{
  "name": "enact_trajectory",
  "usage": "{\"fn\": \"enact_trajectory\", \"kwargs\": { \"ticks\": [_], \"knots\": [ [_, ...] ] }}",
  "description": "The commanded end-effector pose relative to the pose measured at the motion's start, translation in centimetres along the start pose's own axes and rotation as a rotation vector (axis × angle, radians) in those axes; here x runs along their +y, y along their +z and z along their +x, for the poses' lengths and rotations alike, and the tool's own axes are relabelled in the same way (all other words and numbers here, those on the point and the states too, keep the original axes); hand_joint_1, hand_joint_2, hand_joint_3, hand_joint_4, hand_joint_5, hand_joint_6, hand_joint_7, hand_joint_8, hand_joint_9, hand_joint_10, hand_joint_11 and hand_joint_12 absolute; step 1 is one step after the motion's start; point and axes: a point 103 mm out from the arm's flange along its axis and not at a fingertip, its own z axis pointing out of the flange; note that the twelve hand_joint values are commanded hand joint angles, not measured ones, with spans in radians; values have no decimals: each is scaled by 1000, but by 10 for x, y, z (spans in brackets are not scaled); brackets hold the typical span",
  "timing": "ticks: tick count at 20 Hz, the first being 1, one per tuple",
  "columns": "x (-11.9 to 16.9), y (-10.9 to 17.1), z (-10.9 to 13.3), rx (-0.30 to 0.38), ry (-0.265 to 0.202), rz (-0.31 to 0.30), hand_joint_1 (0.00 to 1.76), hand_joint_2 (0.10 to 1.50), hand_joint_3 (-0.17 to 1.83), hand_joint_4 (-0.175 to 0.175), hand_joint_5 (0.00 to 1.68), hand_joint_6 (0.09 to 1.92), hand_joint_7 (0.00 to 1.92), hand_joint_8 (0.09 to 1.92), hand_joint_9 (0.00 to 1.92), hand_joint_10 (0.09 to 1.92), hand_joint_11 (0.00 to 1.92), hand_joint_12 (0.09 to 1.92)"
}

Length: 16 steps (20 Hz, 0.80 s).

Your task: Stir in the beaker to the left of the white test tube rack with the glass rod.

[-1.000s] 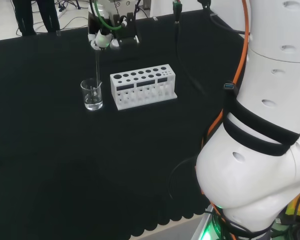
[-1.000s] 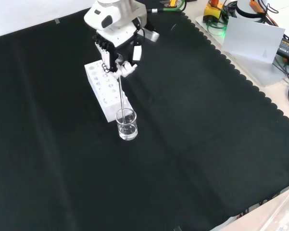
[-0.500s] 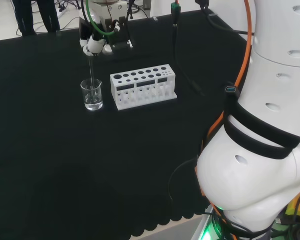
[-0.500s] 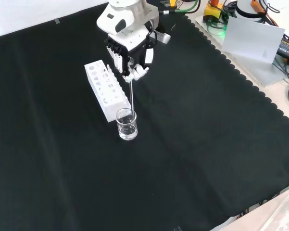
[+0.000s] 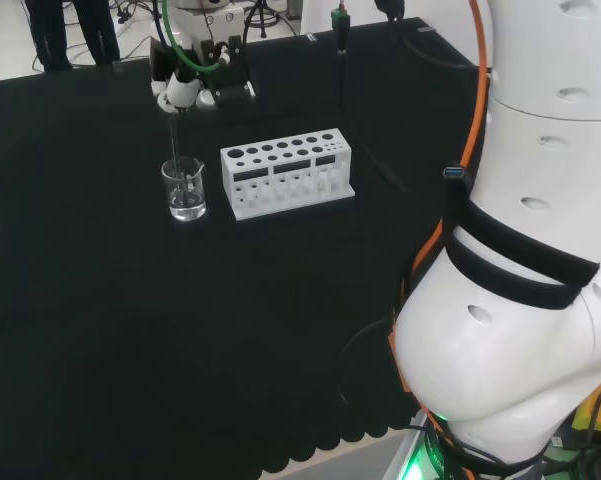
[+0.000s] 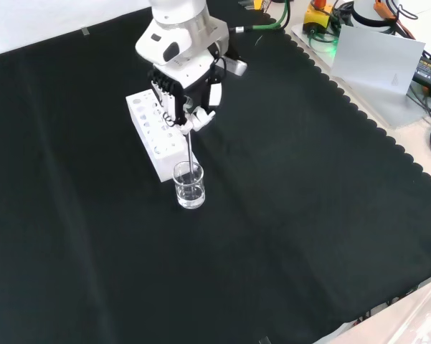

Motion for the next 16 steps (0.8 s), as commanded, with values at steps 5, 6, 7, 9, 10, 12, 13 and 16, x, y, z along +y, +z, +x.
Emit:
{"fn": "enact_trajectory", "kwargs": {
  "ticks": [5,6,7,9,10,12,13,16],
  "knots": [
    [14,-7,-18,-16,1,-10,1332,597,739,-175,1271,471,1404,707,1755,522,1711,429],
    [12,-9,-21,-17,7,-13,1332,598,739,-175,1271,471,1404,707,1755,521,1711,429],
    [10,-10,-24,-19,11,-16,1332,598,738,-175,1271,470,1404,708,1755,521,1711,429],
    [5,-12,-27,-25,17,-18,1332,599,737,-175,1270,470,1403,709,1755,521,1711,429],
    [2,-12,-29,-26,20,-18,1332,599,736,-175,1270,469,1403,709,1755,521,1711,429],
    [-6,-12,-29,-34,20,-15,1332,601,733,-175,1269,470,1402,709,1755,521,1712,429],
    [-10,-12,-28,-39,18,-15,1332,602,732,-175,1269,470,1402,709,1755,521,1712,430],
    [-19,-11,-21,-41,10,-13,1332,603,731,-175,1268,470,1402,710,1756,521,1712,430]
  ]
}}
